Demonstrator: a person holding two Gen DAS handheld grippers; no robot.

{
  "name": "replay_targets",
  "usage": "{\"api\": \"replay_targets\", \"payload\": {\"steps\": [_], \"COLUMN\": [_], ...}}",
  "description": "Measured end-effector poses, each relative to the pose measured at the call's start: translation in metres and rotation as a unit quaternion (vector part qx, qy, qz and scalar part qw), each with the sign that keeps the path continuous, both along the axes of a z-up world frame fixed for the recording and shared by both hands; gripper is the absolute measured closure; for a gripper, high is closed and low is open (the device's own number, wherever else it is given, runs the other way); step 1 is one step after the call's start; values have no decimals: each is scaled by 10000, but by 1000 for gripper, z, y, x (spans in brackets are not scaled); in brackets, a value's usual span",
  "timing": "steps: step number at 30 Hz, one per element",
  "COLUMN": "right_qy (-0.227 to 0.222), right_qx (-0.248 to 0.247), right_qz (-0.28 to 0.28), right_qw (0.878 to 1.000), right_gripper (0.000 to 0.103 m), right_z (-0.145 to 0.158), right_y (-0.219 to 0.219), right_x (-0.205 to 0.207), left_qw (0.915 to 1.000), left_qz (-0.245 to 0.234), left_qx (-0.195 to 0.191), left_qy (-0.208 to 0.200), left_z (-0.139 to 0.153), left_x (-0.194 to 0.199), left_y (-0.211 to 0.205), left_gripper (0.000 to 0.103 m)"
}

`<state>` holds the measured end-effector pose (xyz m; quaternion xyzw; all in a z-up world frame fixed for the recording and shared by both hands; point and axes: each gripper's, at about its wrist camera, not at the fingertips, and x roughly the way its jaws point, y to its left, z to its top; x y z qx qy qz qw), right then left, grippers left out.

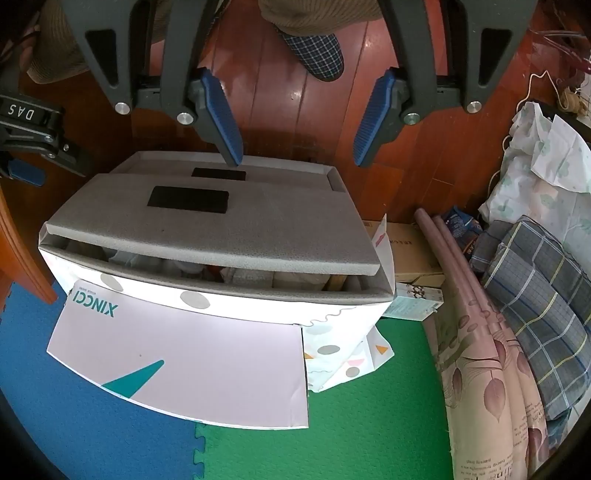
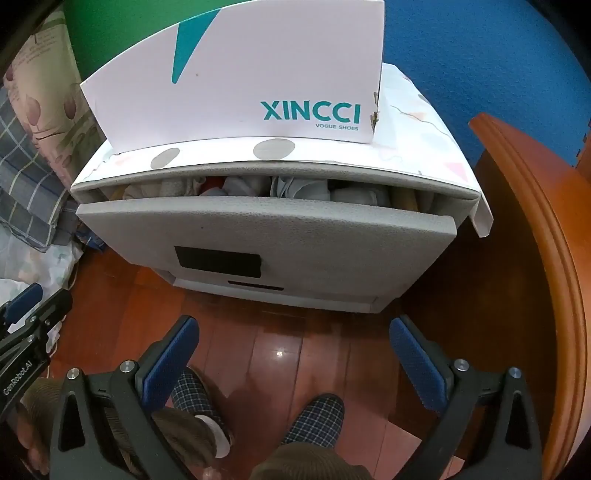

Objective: Take underwear out of drawer

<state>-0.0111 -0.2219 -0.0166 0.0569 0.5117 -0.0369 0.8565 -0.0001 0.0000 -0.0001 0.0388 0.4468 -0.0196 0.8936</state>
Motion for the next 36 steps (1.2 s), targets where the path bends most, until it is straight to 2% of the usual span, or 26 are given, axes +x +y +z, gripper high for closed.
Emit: {"api": "replay_targets", "payload": {"steps": [36], "right_qy": [9], "right_qx": [44], "right_qz": [-32], "right_qw": [10000], "right_gripper": [1], "right_z": [0], "right_y": [-1], "right_x": [0], "left_qw": [10000], "left_qz": [0], "left_qx": [-3], "left_qy": [9], "left_z": [0], "left_x": [0], "left_y": [0], "left_gripper": [39]}}
